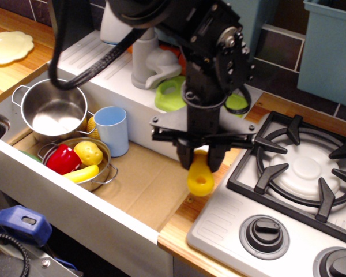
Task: Put knife on cutting board
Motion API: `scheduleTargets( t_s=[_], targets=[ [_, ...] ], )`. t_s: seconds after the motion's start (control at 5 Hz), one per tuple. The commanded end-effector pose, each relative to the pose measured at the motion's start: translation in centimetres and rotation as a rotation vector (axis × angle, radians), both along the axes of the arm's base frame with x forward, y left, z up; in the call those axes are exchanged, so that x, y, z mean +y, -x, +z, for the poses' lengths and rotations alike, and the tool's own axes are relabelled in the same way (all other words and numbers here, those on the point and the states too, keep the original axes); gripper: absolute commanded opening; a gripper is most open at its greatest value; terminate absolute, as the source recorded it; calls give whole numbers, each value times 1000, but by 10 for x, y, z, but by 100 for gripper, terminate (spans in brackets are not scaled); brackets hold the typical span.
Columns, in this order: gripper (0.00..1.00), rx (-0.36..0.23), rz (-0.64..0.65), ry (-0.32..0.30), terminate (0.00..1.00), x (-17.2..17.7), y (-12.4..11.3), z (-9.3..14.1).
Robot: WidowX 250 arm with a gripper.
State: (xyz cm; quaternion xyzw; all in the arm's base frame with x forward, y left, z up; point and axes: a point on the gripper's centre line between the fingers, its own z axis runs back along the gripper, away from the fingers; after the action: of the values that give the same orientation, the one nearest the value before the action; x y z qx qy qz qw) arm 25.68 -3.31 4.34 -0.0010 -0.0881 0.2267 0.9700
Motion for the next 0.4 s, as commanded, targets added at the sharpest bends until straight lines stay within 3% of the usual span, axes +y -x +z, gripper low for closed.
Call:
scheduleTargets(
  t_s=[0.0, 0.2],
  targets=[
    [0, -30, -17, 34, 0, 11, -32, 9],
    [0, -39, -28, 22, 0, 16, -47, 11]
  ],
)
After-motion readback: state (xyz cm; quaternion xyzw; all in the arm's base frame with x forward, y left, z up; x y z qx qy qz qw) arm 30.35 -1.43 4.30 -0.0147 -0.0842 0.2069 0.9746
